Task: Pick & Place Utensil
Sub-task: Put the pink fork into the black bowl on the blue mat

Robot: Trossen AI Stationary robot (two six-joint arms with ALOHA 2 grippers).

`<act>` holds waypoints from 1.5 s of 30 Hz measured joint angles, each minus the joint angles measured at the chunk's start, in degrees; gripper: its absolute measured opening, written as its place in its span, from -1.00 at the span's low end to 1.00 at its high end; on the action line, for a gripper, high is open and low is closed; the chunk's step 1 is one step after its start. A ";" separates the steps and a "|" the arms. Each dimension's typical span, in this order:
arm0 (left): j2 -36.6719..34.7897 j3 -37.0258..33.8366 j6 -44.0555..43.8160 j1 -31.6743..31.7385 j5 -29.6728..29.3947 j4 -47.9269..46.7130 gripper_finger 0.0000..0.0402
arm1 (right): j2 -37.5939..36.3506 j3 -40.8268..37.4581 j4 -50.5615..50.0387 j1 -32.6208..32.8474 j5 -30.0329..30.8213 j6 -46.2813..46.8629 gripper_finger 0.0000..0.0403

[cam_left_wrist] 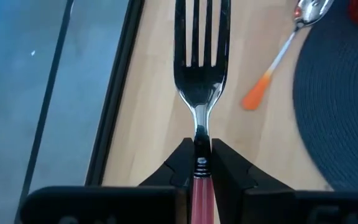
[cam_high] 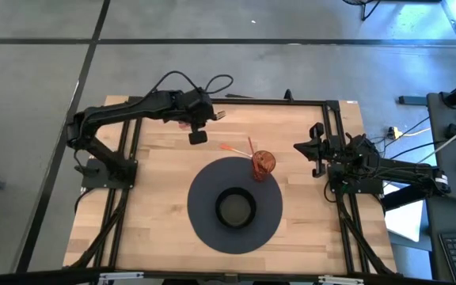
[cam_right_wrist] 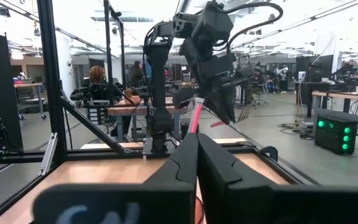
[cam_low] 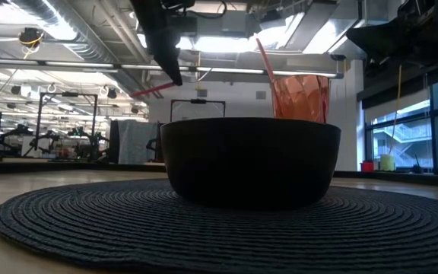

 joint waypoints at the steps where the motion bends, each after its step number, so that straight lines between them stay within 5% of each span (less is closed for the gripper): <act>1: 0.00 0.00 0.02 -0.04 0.37 0.02 -0.86 | 0.01 0.00 -0.01 0.01 0.00 -0.31 -0.97; 16: 0.50 0.02 -0.70 -4.45 1.36 0.09 -0.86 | 0.01 0.00 -0.16 0.00 0.02 -0.45 -0.97; 37: 2.56 0.05 -0.85 -23.08 6.36 4.95 -0.86 | 0.01 0.00 -0.25 0.00 0.02 -0.41 -0.89; 45: 3.45 0.21 -1.99 -28.89 -2.44 4.88 -0.86 | 0.01 0.00 -0.23 0.01 0.02 0.53 -0.88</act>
